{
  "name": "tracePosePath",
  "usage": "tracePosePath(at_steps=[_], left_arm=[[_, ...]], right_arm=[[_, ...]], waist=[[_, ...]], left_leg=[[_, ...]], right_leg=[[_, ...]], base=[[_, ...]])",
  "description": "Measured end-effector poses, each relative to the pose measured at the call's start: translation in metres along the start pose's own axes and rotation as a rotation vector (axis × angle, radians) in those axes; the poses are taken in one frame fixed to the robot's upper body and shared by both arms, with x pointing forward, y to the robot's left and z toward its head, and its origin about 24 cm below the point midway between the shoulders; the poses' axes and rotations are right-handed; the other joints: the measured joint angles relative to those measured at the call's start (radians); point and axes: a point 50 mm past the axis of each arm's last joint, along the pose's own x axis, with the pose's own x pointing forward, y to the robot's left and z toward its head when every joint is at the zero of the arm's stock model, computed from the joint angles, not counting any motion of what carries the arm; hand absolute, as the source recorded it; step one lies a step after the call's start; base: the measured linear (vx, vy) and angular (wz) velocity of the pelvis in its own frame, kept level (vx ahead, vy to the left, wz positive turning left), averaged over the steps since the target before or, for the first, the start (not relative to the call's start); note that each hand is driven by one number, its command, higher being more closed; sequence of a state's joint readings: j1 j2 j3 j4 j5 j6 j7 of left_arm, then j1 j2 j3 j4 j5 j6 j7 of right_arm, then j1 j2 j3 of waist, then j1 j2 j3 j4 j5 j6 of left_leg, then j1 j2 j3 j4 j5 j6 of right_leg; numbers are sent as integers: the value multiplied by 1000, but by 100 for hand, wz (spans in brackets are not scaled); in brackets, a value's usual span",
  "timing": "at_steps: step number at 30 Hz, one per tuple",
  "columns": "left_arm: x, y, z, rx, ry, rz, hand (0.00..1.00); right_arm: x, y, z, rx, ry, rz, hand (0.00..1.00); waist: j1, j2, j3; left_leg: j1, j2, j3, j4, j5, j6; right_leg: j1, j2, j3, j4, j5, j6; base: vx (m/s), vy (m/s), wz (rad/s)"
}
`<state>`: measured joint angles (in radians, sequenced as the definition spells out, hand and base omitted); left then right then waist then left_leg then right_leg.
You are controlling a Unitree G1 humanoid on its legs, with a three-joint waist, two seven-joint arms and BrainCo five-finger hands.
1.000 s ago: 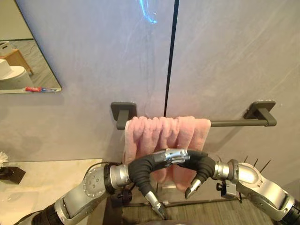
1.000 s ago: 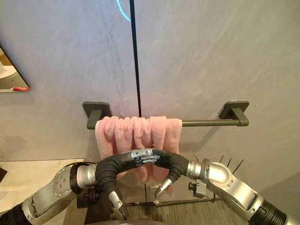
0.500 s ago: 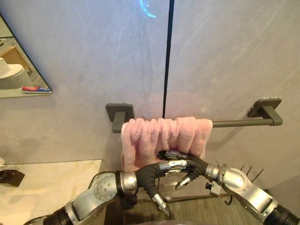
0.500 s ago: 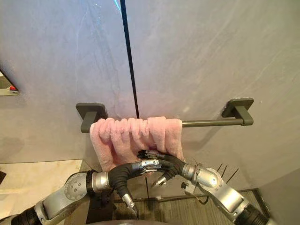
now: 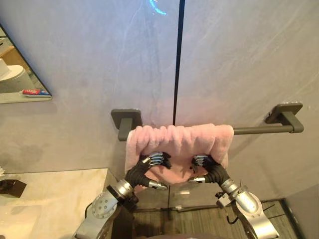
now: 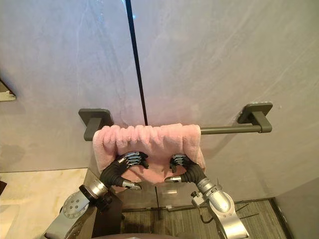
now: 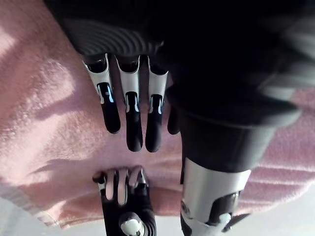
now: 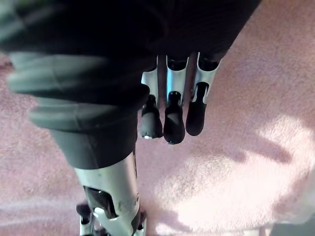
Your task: Organize washtable
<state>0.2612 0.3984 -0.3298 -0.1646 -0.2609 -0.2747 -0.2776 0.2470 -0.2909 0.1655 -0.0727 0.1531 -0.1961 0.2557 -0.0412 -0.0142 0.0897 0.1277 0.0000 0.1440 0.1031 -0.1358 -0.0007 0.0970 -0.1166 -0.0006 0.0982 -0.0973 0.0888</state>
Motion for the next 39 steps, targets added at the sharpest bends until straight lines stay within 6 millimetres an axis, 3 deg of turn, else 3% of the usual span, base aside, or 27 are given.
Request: tracePosePath(at_steps=[11,21,29,39], left_arm=[[-5,8,-21,-27,57,215,0],[-12,9,-35,-25,110,283,0],[-24,13,-50,-54,173,380,0],[-48,15,-89,-81,376,487,0]], right_arm=[[-27,-39,-20,106,57,-373,0],[-50,-63,-31,146,86,-628,0],[-59,-60,-44,108,167,-677,0],[-65,-46,-81,10,394,-604,0]], waist=[[-1,-4,-9],[1,-3,-17],[2,-3,-33],[2,-3,-41]], left_leg=[[-31,-2,1,-37,28,2],[-52,0,8,-50,41,0],[-44,3,16,-69,47,-6],[-44,2,10,-70,47,-6]], right_leg=[[-33,-4,1,-31,26,3],[-49,0,5,-65,56,4],[-53,4,13,-67,57,3],[-44,6,2,-82,58,3]], base=[[-38,1,0],[-3,-3,-1],[-13,-11,-3],[1,-4,1]])
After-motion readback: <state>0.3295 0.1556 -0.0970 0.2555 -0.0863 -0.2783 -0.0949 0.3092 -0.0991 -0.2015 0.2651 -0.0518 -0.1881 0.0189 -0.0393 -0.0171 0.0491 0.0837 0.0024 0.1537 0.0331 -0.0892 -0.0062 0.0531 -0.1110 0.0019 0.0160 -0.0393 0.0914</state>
